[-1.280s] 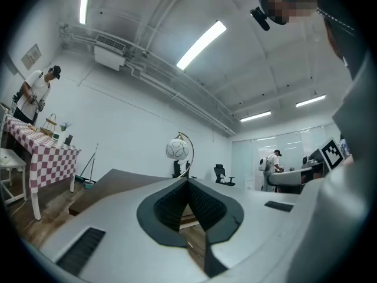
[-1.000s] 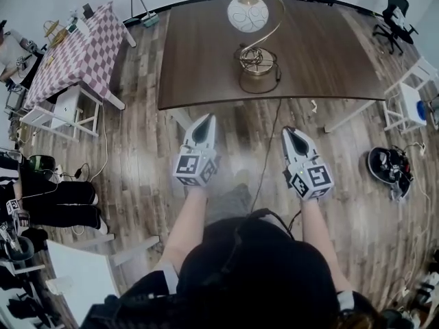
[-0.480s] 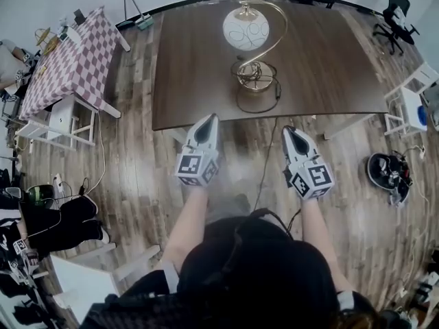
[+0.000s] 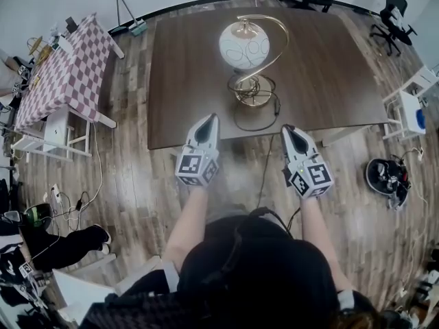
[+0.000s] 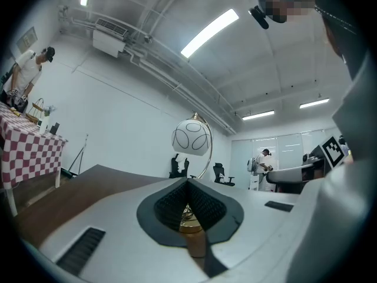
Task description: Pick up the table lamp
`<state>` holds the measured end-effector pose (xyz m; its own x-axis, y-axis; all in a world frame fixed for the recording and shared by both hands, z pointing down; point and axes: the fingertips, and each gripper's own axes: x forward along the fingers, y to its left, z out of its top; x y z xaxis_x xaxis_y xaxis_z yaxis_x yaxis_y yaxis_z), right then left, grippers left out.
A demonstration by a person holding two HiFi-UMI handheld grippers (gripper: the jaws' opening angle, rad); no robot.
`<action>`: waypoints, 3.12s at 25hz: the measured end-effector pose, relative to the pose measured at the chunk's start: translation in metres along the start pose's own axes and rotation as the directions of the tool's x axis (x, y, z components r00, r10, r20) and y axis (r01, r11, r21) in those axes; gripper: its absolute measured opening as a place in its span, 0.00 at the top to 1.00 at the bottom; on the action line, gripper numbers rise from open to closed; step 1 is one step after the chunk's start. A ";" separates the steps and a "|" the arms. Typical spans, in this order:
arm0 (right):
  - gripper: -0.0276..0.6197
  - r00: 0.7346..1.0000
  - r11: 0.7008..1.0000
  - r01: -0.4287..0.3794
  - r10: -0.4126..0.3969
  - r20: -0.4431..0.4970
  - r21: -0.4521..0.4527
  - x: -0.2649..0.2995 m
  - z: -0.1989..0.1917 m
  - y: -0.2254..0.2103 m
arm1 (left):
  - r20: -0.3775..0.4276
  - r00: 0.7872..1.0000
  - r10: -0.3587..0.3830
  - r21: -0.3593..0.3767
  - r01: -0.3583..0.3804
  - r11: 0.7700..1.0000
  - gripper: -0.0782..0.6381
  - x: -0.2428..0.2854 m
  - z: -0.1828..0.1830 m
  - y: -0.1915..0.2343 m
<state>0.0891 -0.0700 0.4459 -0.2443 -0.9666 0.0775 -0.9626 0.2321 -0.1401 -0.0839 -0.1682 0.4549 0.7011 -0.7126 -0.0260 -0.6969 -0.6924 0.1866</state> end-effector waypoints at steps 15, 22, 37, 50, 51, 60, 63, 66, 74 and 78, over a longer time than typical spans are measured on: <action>0.95 0.997 0.996 0.074 -0.074 -0.010 0.057 -0.004 -0.021 -0.036 | -0.054 0.997 -0.061 -0.014 0.060 0.998 0.88 0.039 -0.027 -0.008; 0.95 0.998 0.997 0.063 -0.063 -0.005 0.047 0.004 -0.014 -0.046 | -0.061 0.996 -0.072 -0.015 0.071 0.997 0.88 0.050 -0.033 -0.012; 0.95 0.994 0.994 -0.108 0.108 -0.013 -0.013 0.064 0.005 -0.060 | -0.034 0.998 0.052 -0.013 -0.052 0.999 0.88 0.077 -0.032 0.008; 0.90 0.968 0.964 -0.249 0.244 -0.058 -0.096 0.099 0.019 -0.083 | -0.014 0.990 0.141 -0.014 -0.142 0.990 0.88 0.110 -0.040 0.005; 0.90 0.967 0.963 -0.252 0.247 -0.058 -0.093 0.101 0.018 -0.085 | -0.016 0.989 0.148 -0.013 -0.148 0.989 0.88 0.112 -0.042 0.006; 0.90 0.957 0.954 -0.290 0.286 -0.054 -0.077 0.120 0.016 -0.100 | -0.014 0.981 0.194 -0.002 -0.194 0.981 0.88 0.117 -0.058 0.011; 0.90 0.953 0.950 -0.303 0.300 -0.047 -0.080 0.129 0.019 -0.101 | -0.004 0.980 0.199 0.003 -0.199 0.980 0.83 0.121 -0.061 0.015; 0.90 0.947 0.944 -0.321 0.319 -0.036 -0.080 0.138 0.021 -0.104 | 0.008 0.978 0.207 0.012 -0.207 0.978 0.83 0.124 -0.064 0.018; 0.90 0.938 0.934 -0.348 0.347 -0.022 -0.083 0.146 0.017 -0.113 | 0.032 0.978 0.207 0.033 -0.208 0.978 0.76 0.137 -0.072 0.023; 0.90 0.936 0.932 -0.353 0.352 -0.018 -0.087 0.151 0.015 -0.120 | 0.014 0.977 0.213 0.051 -0.213 0.976 0.75 0.145 -0.083 0.023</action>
<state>0.1691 -0.2450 0.4599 -0.5699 -0.8207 0.0405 -0.8209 0.5665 -0.0718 0.0141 -0.2778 0.5367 0.5345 -0.8451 0.0006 -0.8372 -0.5294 0.1375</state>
